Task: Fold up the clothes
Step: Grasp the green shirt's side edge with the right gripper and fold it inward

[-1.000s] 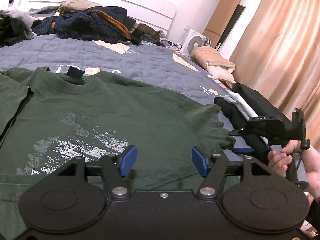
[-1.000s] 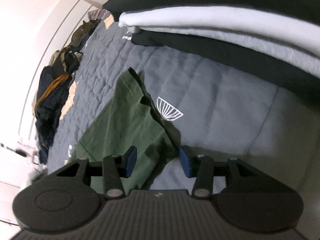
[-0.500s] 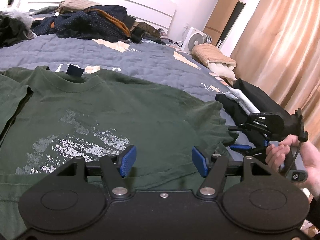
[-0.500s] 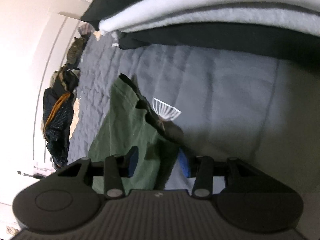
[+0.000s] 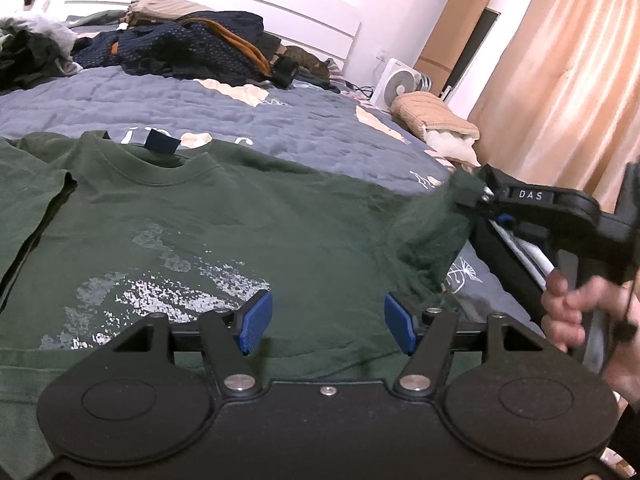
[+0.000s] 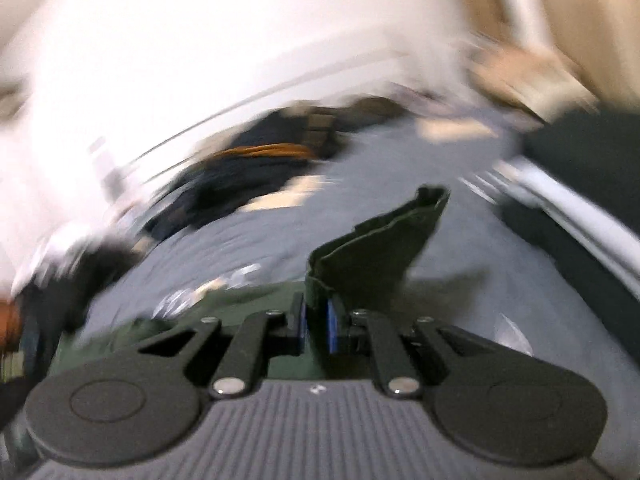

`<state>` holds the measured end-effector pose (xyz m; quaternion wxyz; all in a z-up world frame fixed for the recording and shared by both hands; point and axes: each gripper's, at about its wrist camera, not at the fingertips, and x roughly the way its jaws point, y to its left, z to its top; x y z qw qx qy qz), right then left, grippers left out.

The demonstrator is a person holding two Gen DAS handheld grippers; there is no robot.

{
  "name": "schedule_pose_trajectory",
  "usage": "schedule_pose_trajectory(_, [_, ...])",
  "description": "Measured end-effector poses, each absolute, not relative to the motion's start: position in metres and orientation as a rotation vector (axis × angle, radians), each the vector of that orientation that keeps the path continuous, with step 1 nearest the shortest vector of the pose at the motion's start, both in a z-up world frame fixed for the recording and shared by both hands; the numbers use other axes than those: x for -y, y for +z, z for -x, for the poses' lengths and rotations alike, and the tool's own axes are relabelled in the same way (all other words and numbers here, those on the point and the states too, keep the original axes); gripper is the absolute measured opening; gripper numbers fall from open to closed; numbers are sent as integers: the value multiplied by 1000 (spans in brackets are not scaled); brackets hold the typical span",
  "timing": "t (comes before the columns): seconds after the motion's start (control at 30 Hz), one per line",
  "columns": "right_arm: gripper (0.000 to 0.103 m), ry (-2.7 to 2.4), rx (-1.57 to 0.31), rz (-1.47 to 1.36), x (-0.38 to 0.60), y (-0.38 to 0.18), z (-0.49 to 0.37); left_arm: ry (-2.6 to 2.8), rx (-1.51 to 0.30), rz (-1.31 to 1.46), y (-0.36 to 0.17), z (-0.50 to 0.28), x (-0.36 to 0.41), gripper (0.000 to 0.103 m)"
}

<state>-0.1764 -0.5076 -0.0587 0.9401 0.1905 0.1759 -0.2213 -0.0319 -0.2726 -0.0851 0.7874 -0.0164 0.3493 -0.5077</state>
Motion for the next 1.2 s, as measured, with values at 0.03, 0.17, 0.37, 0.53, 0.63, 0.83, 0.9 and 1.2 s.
schedule_pose_trajectory(0.03, [10,-386,-383,-314,495,-57,169,-1089,-753,39,-85,31,272,62])
schedule_pose_trajectory(0.17, [11,-185,-580,-196,462,-72,143,-1065,-755,52,-84,25,267,62])
schedule_pose_trajectory(0.37, [18,-117,-824,-156,456,-97,131,-1009,-761,83,-81,9,256,62])
schedule_pose_trajectory(0.53, [37,-92,-770,-310,469,-78,139,-975,-768,104,-80,-1,248,62])
schedule_pose_trajectory(0.63, [40,-92,-716,-371,480,-66,151,-964,-776,121,-81,-8,244,62])
schedule_pose_trajectory(0.83, [43,-152,-695,-436,495,-69,156,-954,-796,147,-85,-21,236,62])
schedule_pose_trajectory(0.9, [43,-172,-692,-456,499,-71,157,-962,-794,145,-86,-24,234,62])
schedule_pose_trajectory(1.2, [44,-154,-668,-647,513,-77,158,-977,-852,124,-100,-60,268,63])
